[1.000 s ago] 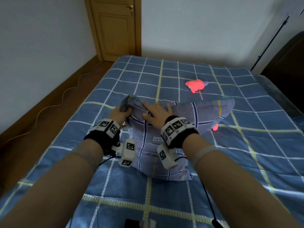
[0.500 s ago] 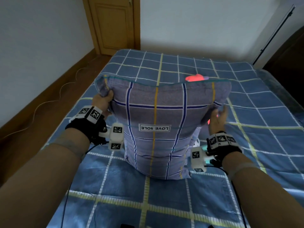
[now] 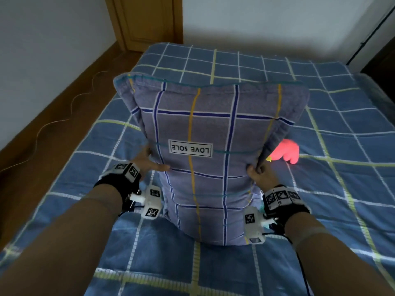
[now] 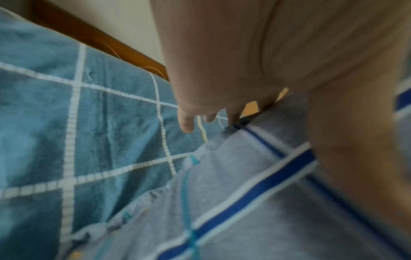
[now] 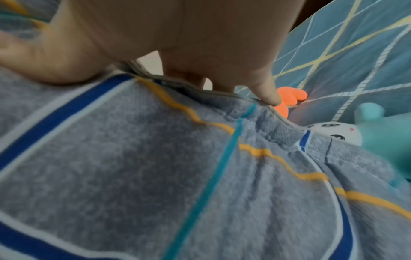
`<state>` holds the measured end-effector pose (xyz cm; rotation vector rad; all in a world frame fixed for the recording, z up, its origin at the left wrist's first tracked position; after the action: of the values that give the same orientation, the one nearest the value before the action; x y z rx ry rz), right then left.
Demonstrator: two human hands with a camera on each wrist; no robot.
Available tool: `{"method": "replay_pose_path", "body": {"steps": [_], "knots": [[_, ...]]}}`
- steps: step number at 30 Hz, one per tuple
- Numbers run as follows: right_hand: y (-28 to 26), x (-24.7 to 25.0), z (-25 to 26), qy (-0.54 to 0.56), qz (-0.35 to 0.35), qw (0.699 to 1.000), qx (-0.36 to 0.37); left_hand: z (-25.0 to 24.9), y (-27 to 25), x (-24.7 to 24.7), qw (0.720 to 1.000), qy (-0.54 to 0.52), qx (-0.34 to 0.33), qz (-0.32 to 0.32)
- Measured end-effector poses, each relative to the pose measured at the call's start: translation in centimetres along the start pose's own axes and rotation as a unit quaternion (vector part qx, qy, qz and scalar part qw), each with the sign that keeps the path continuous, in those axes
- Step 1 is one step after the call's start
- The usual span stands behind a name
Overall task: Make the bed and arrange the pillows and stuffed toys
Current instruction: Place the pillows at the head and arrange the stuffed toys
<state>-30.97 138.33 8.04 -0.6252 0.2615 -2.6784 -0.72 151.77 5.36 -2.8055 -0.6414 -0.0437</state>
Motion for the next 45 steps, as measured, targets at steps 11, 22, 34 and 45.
{"method": "replay_pose_path", "body": {"steps": [11,22,34,45], "knots": [[1.8,-2.6,-2.8,0.061,0.001,0.998,-0.013,2.7,2.2,-3.5,0.996,-0.079,0.026,-0.031],[-0.9,-9.5,10.9,0.103,0.068,0.985,0.120,-5.7,-9.3,7.4,0.959,-0.129,-0.115,-0.226],[-18.9,-37.3,22.8,0.107,0.275,0.931,0.215,-2.8,-33.9,33.7,0.877,-0.117,-0.185,-0.427],[-41.1,-69.4,34.8,0.105,0.411,0.860,0.283,0.9,-57.0,64.4,0.801,-0.070,-0.158,-0.574]]}}
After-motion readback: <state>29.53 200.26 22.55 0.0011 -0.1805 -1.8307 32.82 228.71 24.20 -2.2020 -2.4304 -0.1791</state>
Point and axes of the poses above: each hand's wrist, its own y-axis towards the middle knuckle, its own x-axis out of the back of the hand, z = x × y, the point moved 5 cm from there along y, towards the middle knuckle, and after that the axes turned 6 degrees about -x, right-handed, at the moved point
